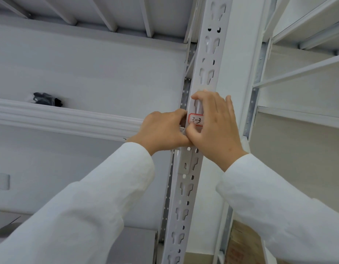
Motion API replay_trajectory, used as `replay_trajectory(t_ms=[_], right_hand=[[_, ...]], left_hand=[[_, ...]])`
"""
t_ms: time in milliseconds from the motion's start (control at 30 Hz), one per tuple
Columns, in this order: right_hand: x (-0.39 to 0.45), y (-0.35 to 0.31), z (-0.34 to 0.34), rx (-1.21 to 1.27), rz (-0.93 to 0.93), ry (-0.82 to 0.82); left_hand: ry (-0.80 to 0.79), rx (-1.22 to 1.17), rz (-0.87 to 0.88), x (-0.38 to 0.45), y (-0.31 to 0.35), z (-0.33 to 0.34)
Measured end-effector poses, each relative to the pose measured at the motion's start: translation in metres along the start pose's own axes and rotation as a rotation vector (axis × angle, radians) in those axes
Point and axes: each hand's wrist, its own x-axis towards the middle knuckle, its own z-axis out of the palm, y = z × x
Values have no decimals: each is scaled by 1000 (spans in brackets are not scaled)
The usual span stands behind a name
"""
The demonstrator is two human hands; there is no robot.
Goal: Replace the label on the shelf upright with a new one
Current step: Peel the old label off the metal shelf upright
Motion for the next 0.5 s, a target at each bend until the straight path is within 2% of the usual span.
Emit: replay_trajectory(t_ms=[367, 500], right_hand=[[3, 2, -1, -83, -38, -20], [4, 2, 2, -173, -69, 28]], left_hand=[[20, 3, 10, 0, 0, 2], [22, 12, 5, 0, -1, 2]])
